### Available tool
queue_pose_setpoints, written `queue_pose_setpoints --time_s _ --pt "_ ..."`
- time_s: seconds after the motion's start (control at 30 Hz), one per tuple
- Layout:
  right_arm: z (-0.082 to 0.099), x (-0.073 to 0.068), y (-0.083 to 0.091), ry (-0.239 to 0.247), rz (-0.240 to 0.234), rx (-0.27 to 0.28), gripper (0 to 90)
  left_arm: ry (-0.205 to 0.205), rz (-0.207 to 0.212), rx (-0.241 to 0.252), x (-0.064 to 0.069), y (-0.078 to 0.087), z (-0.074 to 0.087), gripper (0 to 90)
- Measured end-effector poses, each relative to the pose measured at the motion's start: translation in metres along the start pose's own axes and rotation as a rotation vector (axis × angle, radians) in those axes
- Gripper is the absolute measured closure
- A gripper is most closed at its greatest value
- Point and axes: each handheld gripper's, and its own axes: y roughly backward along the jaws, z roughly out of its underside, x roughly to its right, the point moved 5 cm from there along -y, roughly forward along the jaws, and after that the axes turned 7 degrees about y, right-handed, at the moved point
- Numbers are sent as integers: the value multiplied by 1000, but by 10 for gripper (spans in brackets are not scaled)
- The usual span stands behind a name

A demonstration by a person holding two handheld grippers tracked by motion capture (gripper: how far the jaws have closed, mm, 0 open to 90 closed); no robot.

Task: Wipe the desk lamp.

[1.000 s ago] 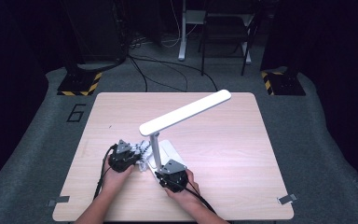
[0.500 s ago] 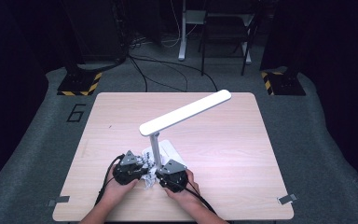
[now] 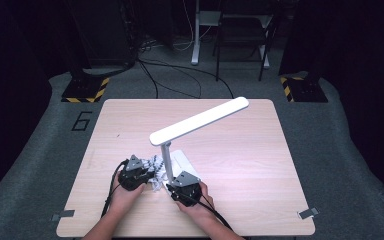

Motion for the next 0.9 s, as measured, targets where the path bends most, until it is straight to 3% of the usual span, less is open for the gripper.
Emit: queue_pose_setpoints --time_s 0.17,0.5,0.7,0.9 --pt "0 0 0 3 5 0 647 30 -19 6 -8 -3 -4 769" --pt "0 -2 1 -24 19 -10 646 88 -26 25 -10 -5 -7 752" --pt "0 -1 1 -61 5 -9 616 86 -11 22 -11 1 -9 741" --pt "1 4 5 -61 -9 -28 527 90 -2 69 -10 18 -13 740"
